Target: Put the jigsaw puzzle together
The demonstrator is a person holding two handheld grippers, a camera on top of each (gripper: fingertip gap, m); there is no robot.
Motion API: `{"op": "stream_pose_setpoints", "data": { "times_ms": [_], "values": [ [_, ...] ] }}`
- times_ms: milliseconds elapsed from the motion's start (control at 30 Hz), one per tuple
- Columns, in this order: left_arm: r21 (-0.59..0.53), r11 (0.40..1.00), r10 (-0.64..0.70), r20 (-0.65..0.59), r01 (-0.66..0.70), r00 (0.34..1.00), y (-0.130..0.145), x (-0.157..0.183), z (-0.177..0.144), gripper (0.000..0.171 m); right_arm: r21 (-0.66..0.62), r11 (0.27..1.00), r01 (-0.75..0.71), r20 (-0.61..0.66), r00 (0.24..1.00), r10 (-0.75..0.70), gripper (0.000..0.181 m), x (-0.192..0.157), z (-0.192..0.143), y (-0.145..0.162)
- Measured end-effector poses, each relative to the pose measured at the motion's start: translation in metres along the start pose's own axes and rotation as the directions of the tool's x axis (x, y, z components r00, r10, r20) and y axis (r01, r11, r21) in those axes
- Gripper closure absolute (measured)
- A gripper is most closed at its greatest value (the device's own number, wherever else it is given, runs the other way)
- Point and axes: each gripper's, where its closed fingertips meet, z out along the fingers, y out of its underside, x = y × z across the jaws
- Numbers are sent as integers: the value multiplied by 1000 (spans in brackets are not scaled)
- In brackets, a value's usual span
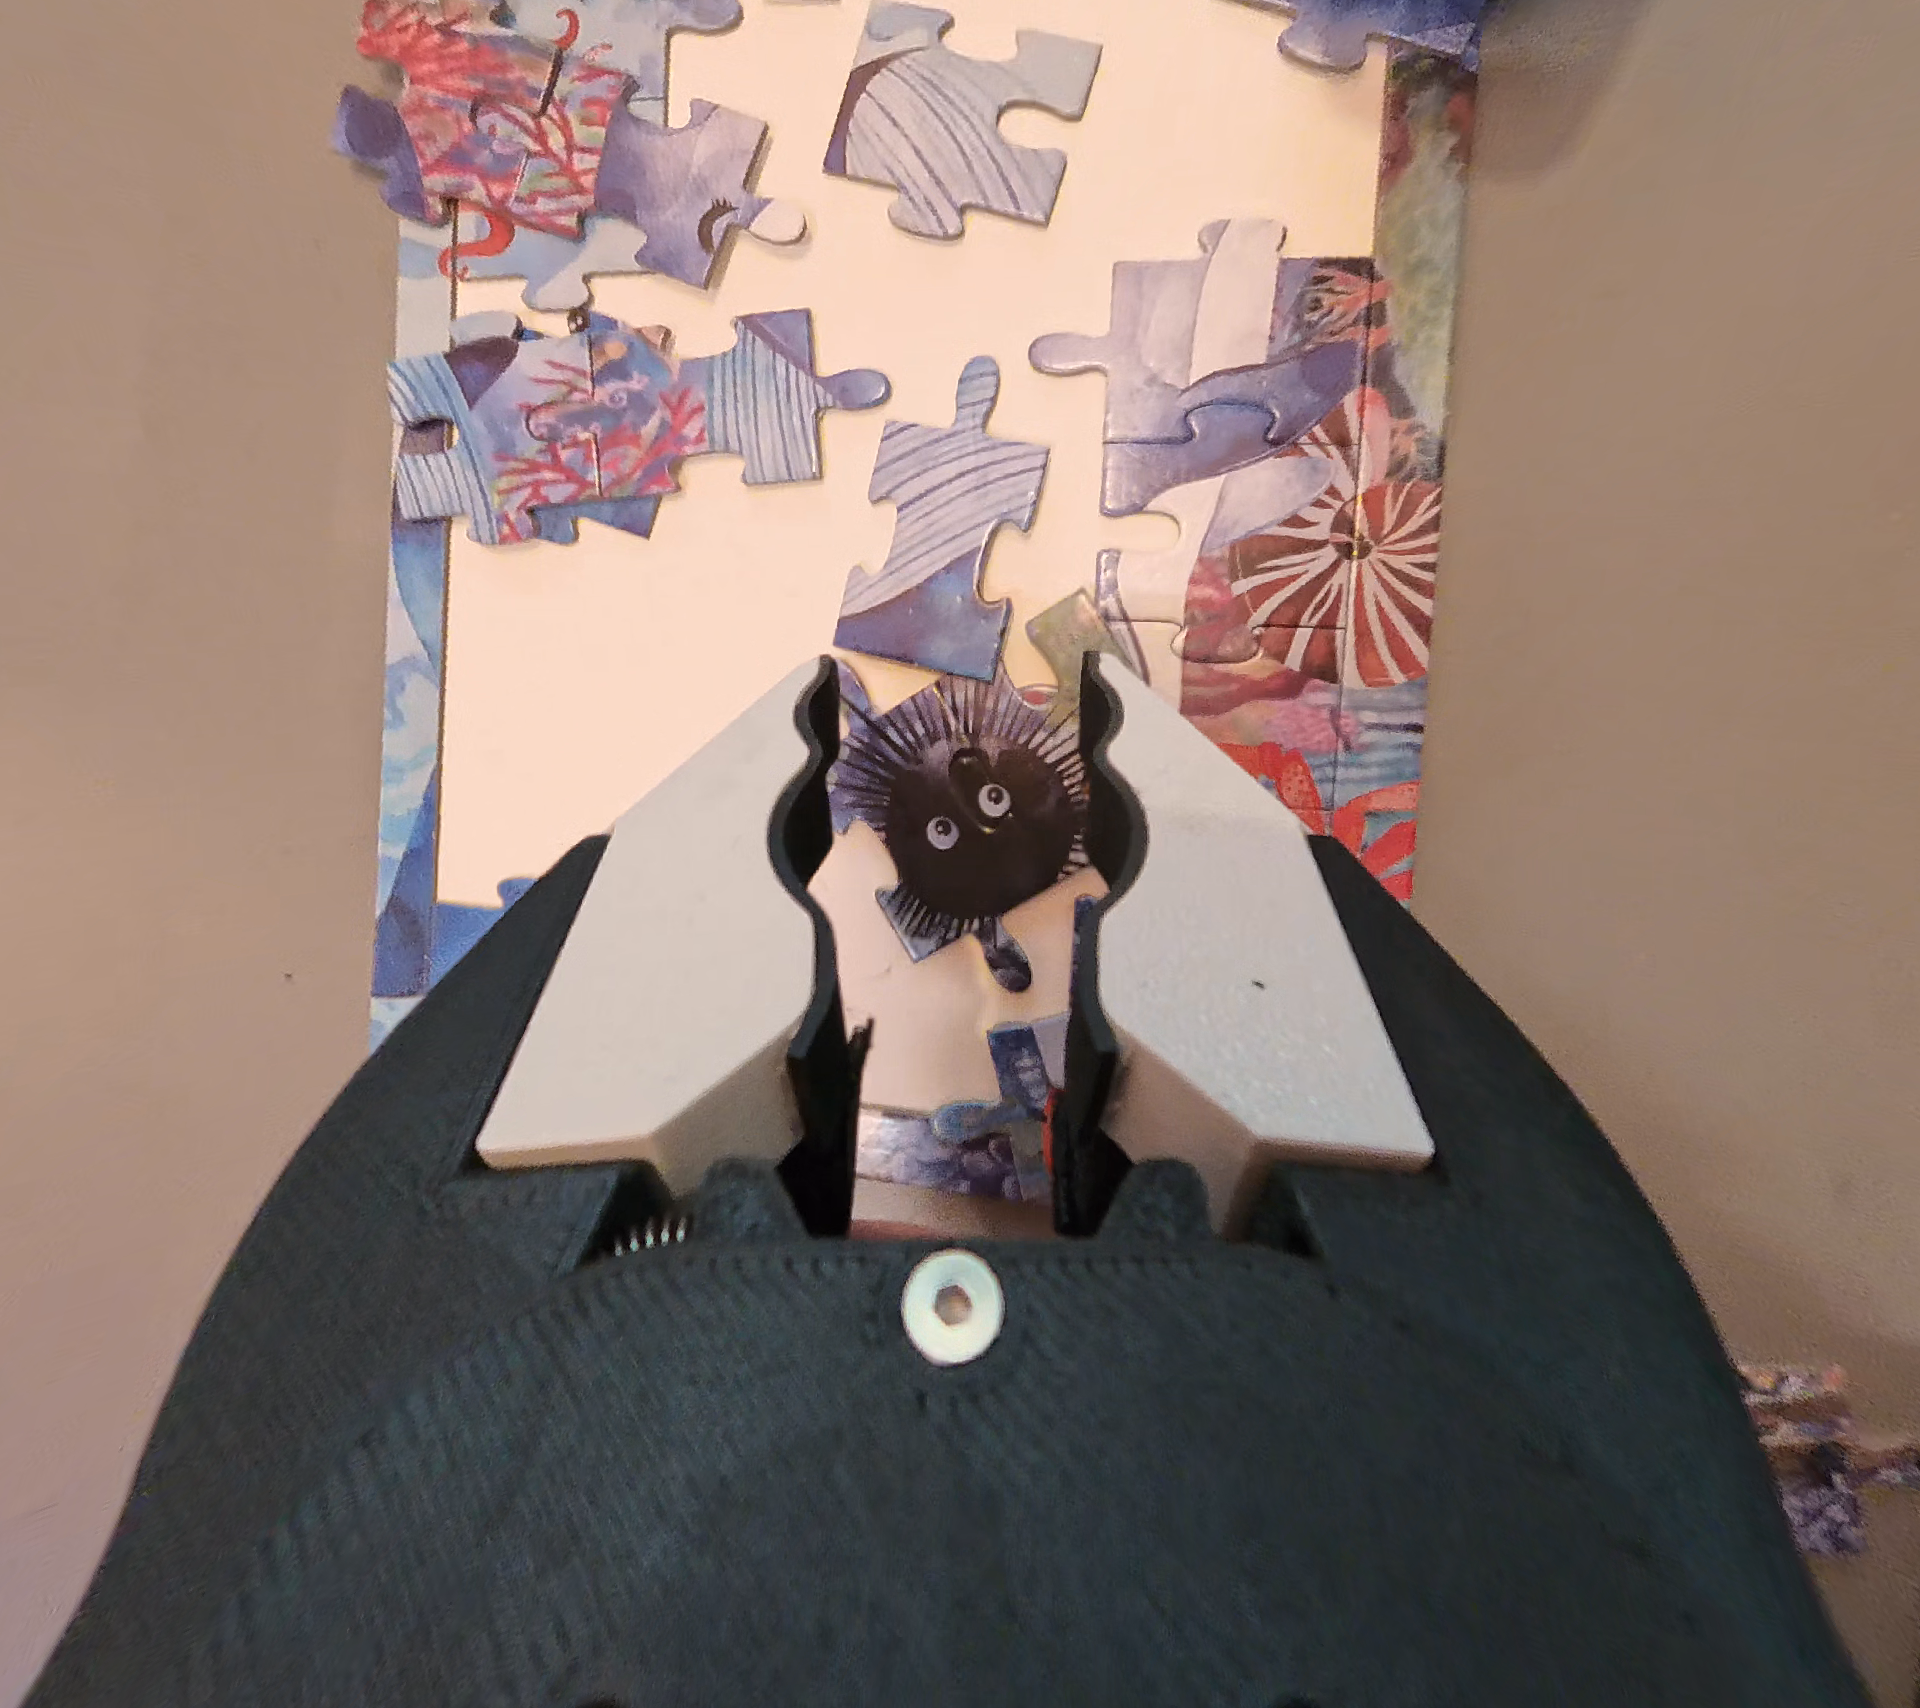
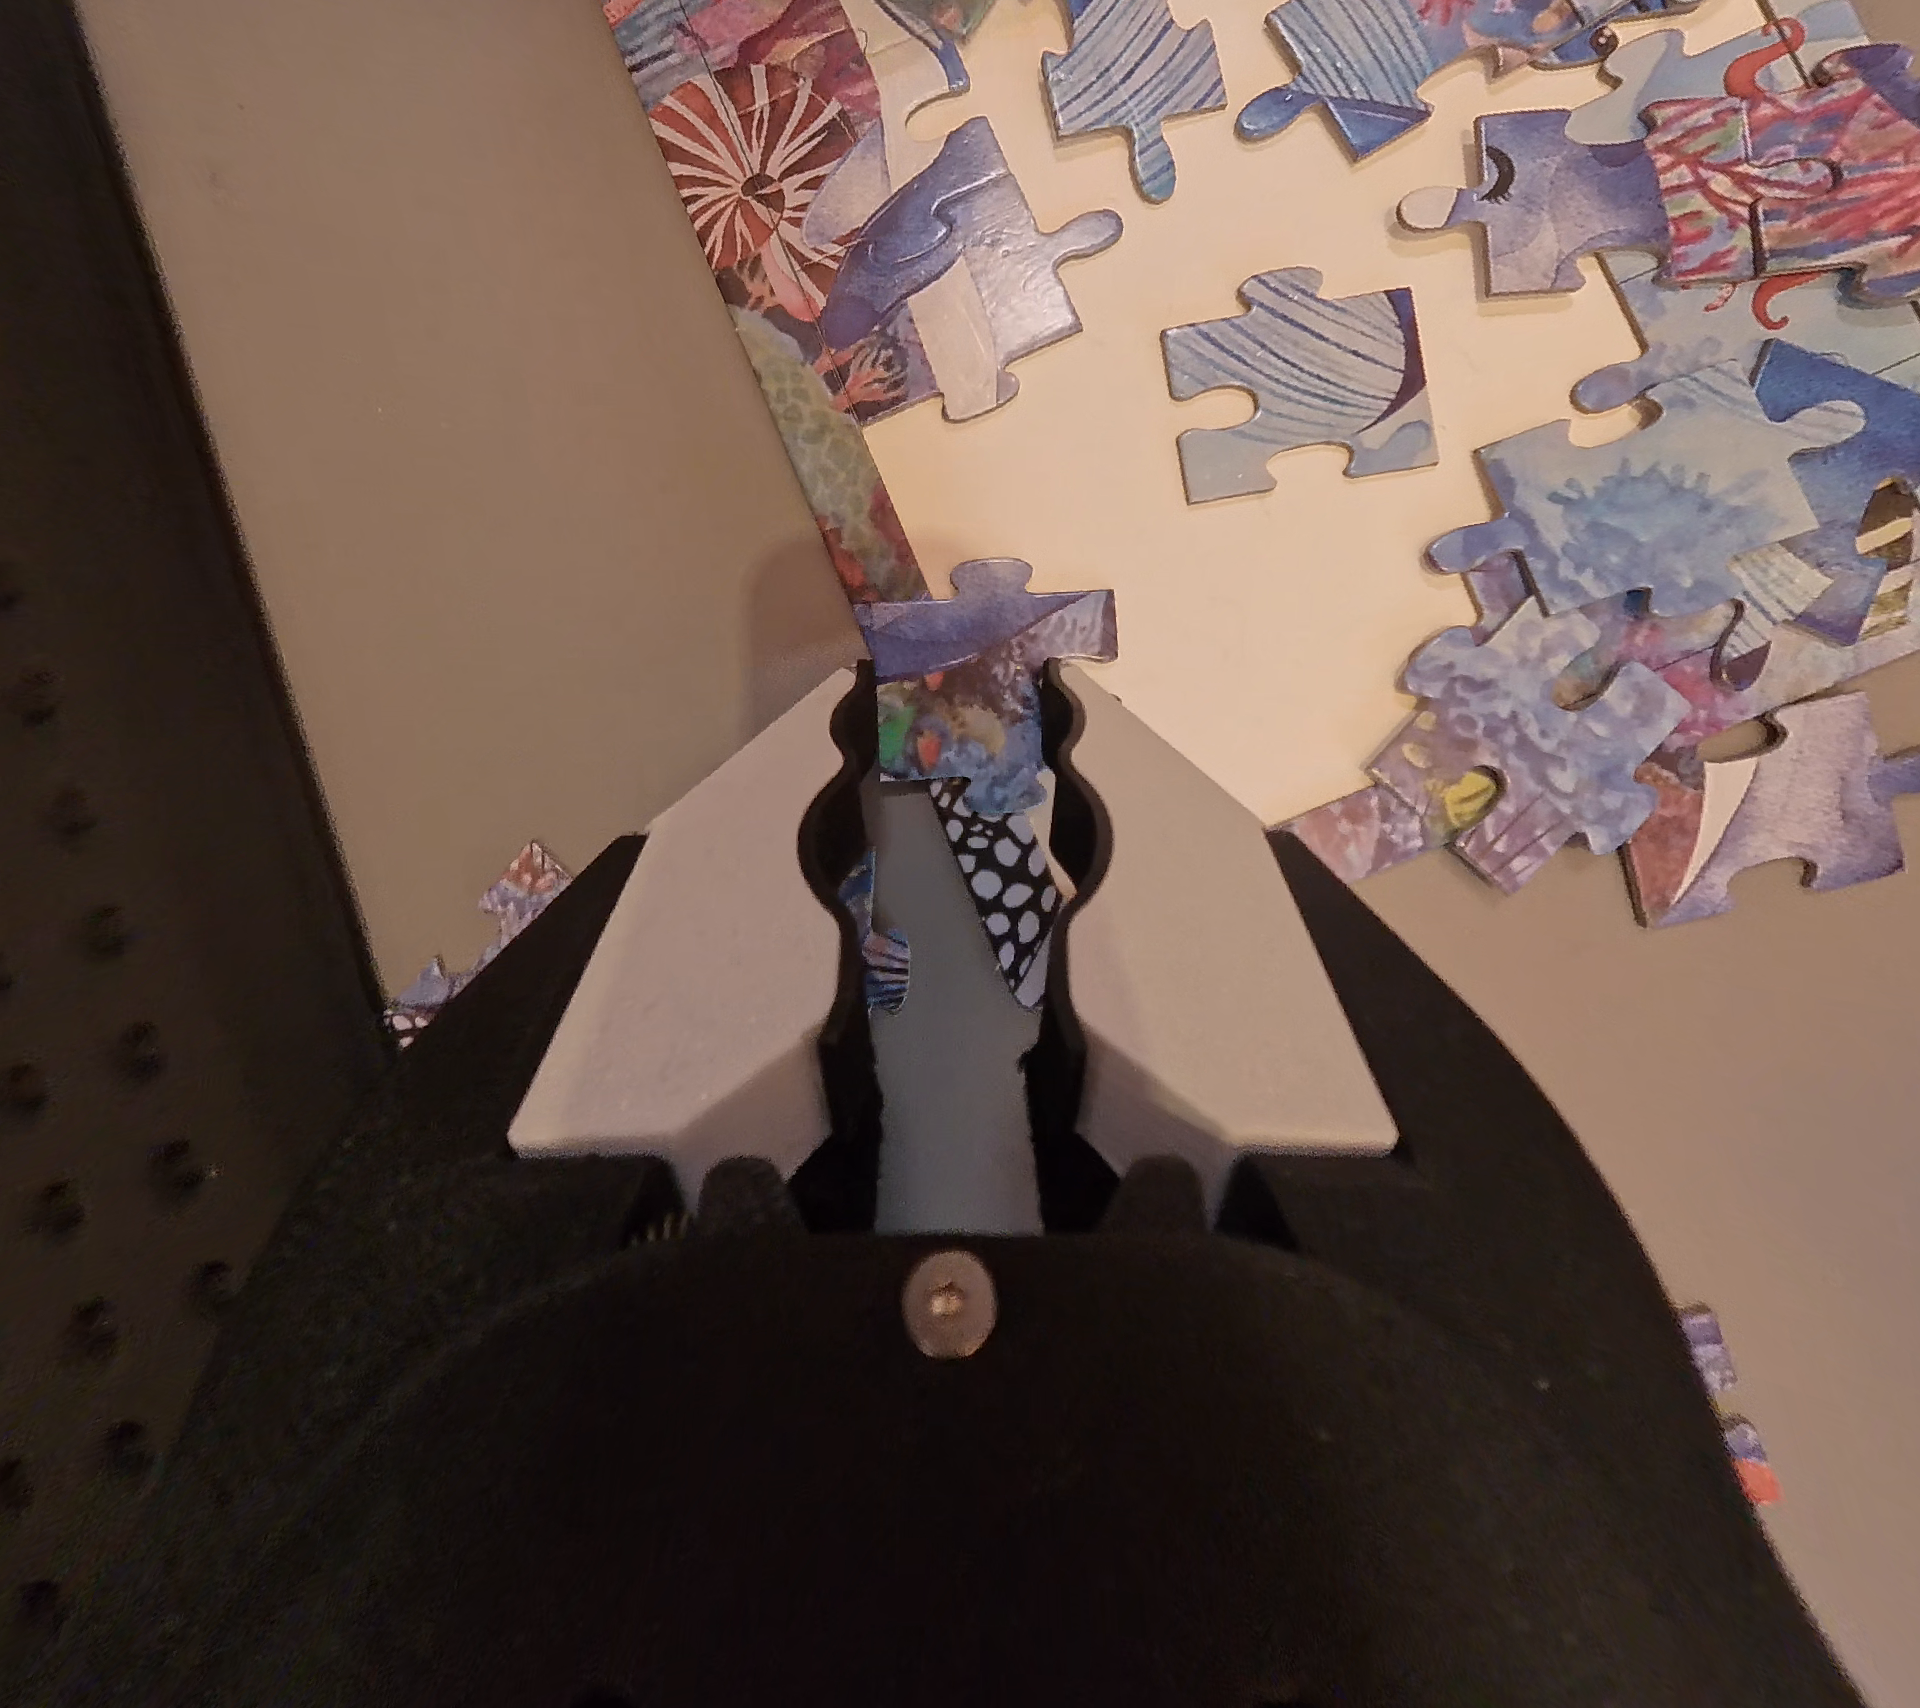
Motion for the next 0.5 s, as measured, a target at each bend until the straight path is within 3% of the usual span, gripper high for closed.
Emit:
{"op": "stream_pose_setpoints", "data": {
  "times_ms": [267,500],
  "values": [
    [-33,998,-55,75,58,996,23,-25,-12,127,3,1000,11,-4,1000,-11,152,0,-1,1],
    [44,998,-36,60,33,998,2,-16,-18,127,29,998,47,-13,999,-47,152,-8,-5,-3]
  ]
}}
